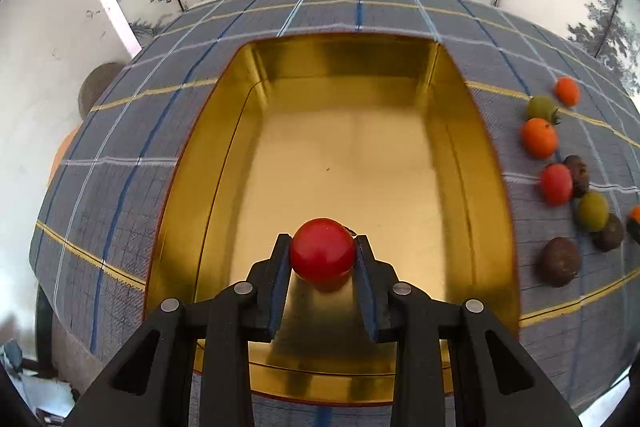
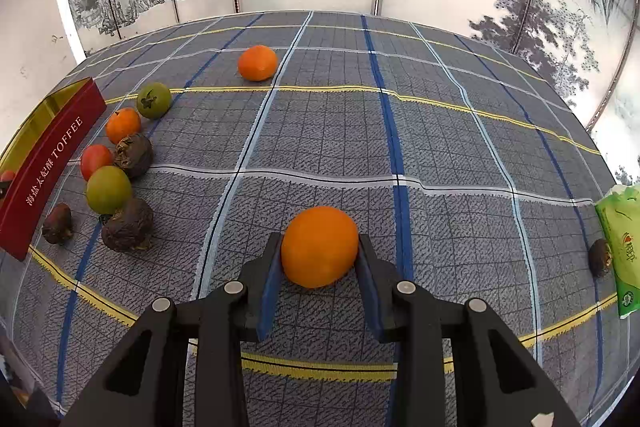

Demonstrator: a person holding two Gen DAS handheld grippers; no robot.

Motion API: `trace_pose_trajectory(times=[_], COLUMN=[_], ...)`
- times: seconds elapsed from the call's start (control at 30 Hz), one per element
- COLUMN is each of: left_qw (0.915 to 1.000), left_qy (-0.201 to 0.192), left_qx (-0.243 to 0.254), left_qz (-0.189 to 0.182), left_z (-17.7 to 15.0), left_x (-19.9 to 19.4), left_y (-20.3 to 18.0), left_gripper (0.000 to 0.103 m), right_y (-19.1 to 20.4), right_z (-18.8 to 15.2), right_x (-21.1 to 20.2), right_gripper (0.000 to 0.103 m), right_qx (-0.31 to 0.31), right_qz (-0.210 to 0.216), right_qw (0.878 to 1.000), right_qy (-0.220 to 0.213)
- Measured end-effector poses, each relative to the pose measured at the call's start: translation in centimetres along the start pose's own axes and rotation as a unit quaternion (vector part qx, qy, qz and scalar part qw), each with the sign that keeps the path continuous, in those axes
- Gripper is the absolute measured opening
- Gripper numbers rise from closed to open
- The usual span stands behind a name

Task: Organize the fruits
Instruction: 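Carry the red tomato into the gold tin and open the left gripper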

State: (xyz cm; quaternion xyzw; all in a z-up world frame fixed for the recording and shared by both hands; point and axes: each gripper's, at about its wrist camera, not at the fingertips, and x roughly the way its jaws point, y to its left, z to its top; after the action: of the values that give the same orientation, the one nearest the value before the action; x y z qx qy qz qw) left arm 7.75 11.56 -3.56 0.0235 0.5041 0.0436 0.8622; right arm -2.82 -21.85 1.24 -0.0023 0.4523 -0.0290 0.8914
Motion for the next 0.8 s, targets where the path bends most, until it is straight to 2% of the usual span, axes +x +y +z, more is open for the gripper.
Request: trace_pose_trajectory(times=[0.8], left_qw=[0.9999], left_qy=[0.014], left_qx=[0.003], left_qz=[0.007], left_z=[-0.76], left_x=[0.99], left_y=[0.54], left_gripper=[0.033], right_y=[0.22], right_z=[0.35], right_x=[0.17], right_gripper=[0.033], right_qx=[0.005], right_qz=[-0.008], right_qw=[1.000], right_qy=[0.016])
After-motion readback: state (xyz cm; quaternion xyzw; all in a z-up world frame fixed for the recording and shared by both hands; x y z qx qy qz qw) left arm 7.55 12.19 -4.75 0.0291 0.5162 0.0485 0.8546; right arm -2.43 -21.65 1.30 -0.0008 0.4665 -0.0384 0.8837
